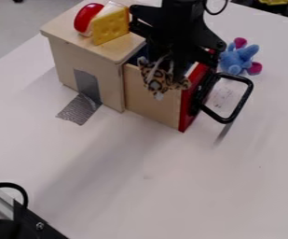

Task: Put the object in the drawer

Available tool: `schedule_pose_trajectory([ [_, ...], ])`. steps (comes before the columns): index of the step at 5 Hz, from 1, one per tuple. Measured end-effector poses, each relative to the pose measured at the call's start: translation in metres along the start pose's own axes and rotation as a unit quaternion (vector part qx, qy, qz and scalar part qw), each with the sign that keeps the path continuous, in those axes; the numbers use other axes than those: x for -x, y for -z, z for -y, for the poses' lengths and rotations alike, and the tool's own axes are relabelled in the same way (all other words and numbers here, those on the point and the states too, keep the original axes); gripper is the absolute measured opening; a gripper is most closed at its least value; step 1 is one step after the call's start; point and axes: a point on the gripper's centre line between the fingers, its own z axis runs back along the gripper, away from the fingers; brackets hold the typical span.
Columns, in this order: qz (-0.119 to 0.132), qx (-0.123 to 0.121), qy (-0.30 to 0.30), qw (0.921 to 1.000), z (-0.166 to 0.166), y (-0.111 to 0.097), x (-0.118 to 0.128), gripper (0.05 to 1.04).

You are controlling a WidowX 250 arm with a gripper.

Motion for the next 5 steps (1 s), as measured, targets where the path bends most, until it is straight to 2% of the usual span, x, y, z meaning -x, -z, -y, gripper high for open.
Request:
schedule_pose_trajectory([
  [1, -0.007, -0.011, -0.020, 0.9997, -0.011, 0.015, -0.020, 0.302],
  [2, -0.001, -0.019, -0.037, 0.9991, -0.024, 0.024, -0.044, 0.302],
  [3, -0.003, -0.016, -0.048, 0.9987, -0.036, 0.038, -0.059, 0.302],
  [4, -0.010, -0.010, -0.048, 0.9988, -0.036, 0.049, -0.061, 0.331],
  [5, 0.000, 0.007, -0.063, 0.9980, -0.030, 0.050, -0.065, 0.635],
])
